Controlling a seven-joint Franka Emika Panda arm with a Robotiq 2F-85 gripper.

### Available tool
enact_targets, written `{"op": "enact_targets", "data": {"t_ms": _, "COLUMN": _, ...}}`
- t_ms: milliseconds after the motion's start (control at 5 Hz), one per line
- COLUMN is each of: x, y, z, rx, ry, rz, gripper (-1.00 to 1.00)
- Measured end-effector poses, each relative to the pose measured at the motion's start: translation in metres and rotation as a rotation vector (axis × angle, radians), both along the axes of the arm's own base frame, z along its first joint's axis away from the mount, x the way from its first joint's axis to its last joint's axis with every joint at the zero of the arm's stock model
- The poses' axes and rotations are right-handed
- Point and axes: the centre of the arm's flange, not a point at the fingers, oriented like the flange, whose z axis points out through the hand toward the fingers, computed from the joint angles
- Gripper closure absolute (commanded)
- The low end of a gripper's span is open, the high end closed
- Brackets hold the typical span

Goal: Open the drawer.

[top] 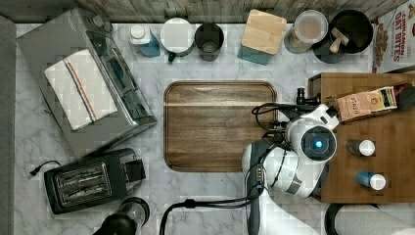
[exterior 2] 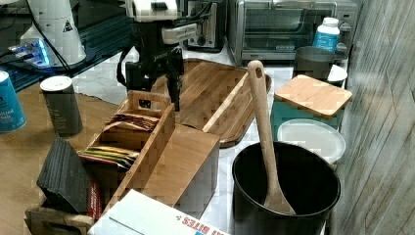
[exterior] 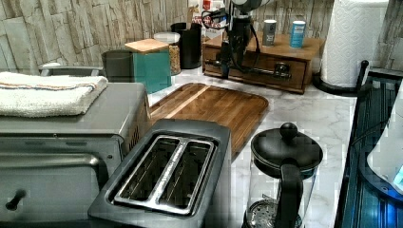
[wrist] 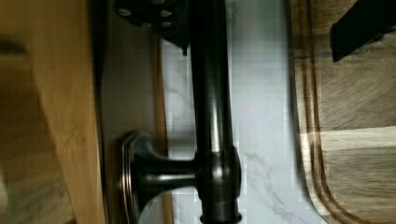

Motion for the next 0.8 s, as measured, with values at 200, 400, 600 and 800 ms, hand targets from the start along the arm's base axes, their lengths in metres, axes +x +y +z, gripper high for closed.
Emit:
{"op": "enact_targets", "data": {"t_ms": 200, "x": -0.0015, "y": -0.0007, "z": -0.0005, "rx": 0.003, "ry": -0.008, "rz": -0.006, "gripper": -1.0}}
{"op": "enact_targets", "data": {"t_ms": 400, "x": -0.0007, "y": -0.0018, "z": 0.0004, "rx": 0.008, "ry": 0.016, "rz": 0.018, "gripper": -1.0}}
{"op": "enact_targets", "data": {"t_ms": 600, "x": -0.0012, "y": -0.004, "z": 0.0006, "rx": 0.024, "ry": 0.021, "rz": 0.06, "gripper": -1.0}}
{"op": "enact_targets", "data": {"t_ms": 800, "x": -0.002, "y": -0.0074, "z": 0.0011, "rx": 0.049, "ry": 0.02, "rz": 0.062, "gripper": -1.0}}
